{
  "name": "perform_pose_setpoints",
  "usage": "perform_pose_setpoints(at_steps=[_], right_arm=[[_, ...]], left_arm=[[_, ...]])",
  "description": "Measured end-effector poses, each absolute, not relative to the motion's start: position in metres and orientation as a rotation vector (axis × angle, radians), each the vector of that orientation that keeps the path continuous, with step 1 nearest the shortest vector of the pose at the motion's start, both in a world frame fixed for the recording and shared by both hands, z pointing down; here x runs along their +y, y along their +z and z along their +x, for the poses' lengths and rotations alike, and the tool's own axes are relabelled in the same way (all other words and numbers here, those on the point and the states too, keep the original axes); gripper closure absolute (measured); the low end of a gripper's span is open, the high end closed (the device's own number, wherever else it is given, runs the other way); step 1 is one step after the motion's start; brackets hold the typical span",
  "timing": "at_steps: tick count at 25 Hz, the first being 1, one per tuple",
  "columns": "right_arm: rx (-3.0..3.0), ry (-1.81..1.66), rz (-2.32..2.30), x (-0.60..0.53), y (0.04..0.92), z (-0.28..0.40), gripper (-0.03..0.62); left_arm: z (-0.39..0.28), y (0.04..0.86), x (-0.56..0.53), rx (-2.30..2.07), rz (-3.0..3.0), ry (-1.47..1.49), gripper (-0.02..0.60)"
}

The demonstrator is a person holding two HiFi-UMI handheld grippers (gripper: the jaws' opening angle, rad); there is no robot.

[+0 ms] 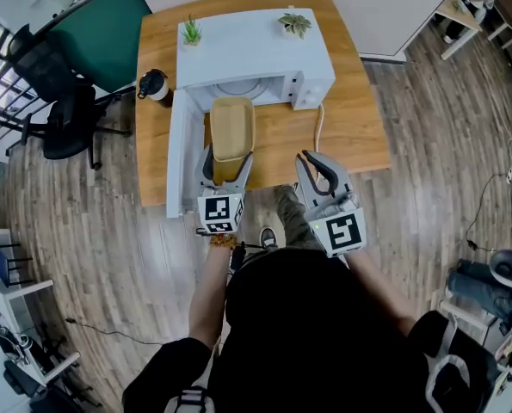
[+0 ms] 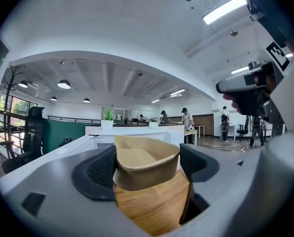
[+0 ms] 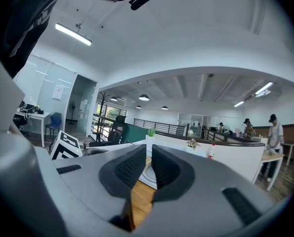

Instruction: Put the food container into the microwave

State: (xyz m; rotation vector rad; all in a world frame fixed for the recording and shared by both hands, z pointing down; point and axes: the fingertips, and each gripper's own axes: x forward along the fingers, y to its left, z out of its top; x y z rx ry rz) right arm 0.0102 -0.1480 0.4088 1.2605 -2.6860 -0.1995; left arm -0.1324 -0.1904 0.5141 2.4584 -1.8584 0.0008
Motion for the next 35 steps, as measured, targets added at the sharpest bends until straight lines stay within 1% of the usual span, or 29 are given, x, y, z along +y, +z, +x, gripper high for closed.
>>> perform_pose_setpoints(at_steps=[8, 35], right_arm=[[-2.652, -0.203, 1.279, -0.157, 0.410, 0.020, 0.569], [-2.624, -0.165, 1.252, -0.179, 0.424, 0.029, 0.569]], left_arm=[[-0.135, 0.534, -0.202, -1.842, 2.413, 0.024, 0.143], [-0.129, 0.559, -0.251, -1.810, 2.361, 0.033, 0.143]])
